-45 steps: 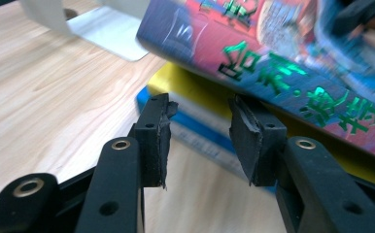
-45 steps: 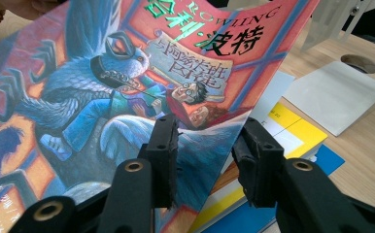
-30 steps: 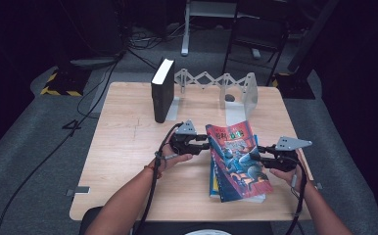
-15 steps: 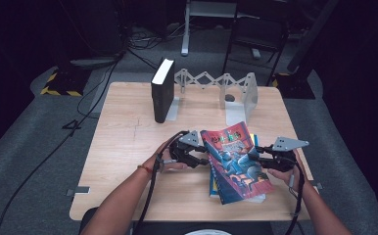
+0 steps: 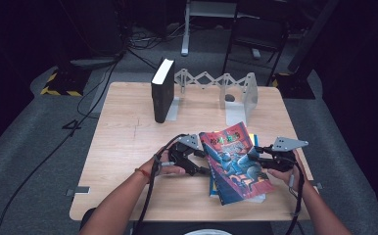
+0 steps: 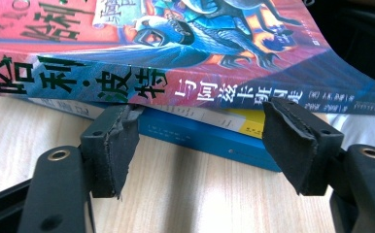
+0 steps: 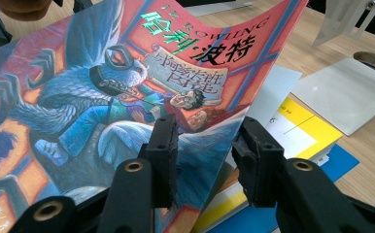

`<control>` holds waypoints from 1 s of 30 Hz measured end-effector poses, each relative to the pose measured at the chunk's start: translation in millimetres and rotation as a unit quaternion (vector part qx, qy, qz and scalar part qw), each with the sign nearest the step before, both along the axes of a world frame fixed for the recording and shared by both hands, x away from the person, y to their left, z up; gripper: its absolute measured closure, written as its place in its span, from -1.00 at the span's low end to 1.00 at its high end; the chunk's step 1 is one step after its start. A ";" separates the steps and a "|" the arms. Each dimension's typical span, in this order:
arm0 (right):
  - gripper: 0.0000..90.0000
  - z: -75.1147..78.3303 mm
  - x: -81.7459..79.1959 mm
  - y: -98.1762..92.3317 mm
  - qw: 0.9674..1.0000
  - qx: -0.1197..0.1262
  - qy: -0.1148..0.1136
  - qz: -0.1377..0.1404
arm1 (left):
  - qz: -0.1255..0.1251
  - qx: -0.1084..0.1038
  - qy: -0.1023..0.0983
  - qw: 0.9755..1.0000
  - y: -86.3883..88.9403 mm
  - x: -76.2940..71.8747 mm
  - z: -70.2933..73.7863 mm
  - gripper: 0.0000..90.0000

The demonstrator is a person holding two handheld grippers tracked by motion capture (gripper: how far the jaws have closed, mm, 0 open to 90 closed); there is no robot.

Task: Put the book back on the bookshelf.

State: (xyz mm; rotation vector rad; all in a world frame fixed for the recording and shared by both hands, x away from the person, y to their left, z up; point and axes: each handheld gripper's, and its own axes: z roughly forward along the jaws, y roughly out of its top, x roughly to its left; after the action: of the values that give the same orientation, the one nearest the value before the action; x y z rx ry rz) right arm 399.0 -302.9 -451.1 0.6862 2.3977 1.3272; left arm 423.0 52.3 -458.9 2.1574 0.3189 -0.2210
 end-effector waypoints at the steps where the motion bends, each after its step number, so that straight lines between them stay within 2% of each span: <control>1: 0.39 0.2 -0.9 0.0 1.000 0.000 -0.003 0.000 | 0.010 0.000 0.011 1.000 -1.6 0.5 -1.1 -0.39; 2: 0.39 0.2 -0.9 0.0 1.000 0.000 -0.003 0.000 | 0.016 0.003 0.011 1.000 -3.8 0.1 -1.3 -0.39; 4: 0.39 0.6 -2.2 0.1 1.000 -0.001 -0.011 0.000 | 0.030 -0.004 0.036 0.999 -7.9 1.1 -0.9 -0.48; 6: 0.39 0.9 -3.1 -1.1 1.000 -0.002 -0.016 0.000 | 0.045 -0.009 0.051 0.998 -11.0 3.2 0.5 -0.55; 7: 0.39 1.0 -3.3 -2.1 1.000 -0.001 -0.019 -0.001 | 0.067 -0.015 0.066 0.995 -12.7 5.7 1.3 -0.63; 8: 0.40 1.3 -4.1 -3.3 1.000 0.004 -0.020 -0.002 | 0.081 -0.023 0.069 0.994 -14.4 6.2 1.8 -0.65; 10: 0.41 2.5 -5.4 -3.7 1.000 0.007 -0.028 -0.002 | 0.103 -0.005 0.058 0.993 -20.9 5.8 3.0 -0.64; 12: 0.42 4.3 -7.1 -2.7 0.999 0.011 -0.040 0.002 | 0.120 -0.002 0.060 0.991 -28.2 7.0 1.7 -0.64; 13: 0.44 5.4 -7.9 -1.8 0.999 0.014 -0.044 0.003 | 0.128 0.003 0.052 0.990 -30.9 6.5 2.0 -0.63; 14: 0.44 5.9 -8.2 -1.0 0.999 0.016 -0.045 0.005 | 0.131 0.001 0.039 0.991 -32.2 5.0 3.0 -0.62; 15: 0.44 5.9 -8.2 -1.0 0.999 0.016 -0.045 0.005 | 0.131 0.001 0.039 0.991 -32.2 5.0 3.0 -0.61; 16: 0.44 6.1 -8.2 -0.3 0.999 0.013 -0.045 0.005 | 0.144 0.000 0.031 0.989 -33.7 3.8 4.7 -0.61; 20: 0.44 6.0 -7.8 -2.1 0.999 0.021 -0.042 0.003 | 0.170 -0.011 0.024 0.985 -33.5 2.9 7.3 -0.37; 21: 0.44 6.4 -8.1 -1.9 0.999 0.021 -0.044 0.003 | 0.172 -0.010 0.015 0.985 -33.2 2.7 8.2 -0.34; 25: 0.44 7.3 -8.1 -1.9 0.999 0.026 -0.044 0.001 | 0.190 -0.015 0.005 0.982 -33.0 2.0 12.0 -0.22; 27: 0.43 7.8 -7.4 -2.5 0.998 0.032 -0.044 0.001 | 0.190 -0.016 -0.001 0.982 -32.7 1.6 14.2 -0.17; 29: 0.43 8.7 -7.7 -1.9 0.998 0.033 -0.047 0.000 | 0.198 -0.019 -0.004 0.980 -32.2 0.7 16.2 -0.11; 30: 0.43 9.2 -7.8 -1.6 0.998 0.035 -0.048 -0.002 | 0.197 -0.018 -0.010 0.980 -31.6 0.2 18.0 -0.09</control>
State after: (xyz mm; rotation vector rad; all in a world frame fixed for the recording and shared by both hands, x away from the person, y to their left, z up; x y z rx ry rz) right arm 391.2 -304.5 -442.0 0.6297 2.2836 1.4146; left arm 423.1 20.7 -441.0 2.0099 0.7155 0.0205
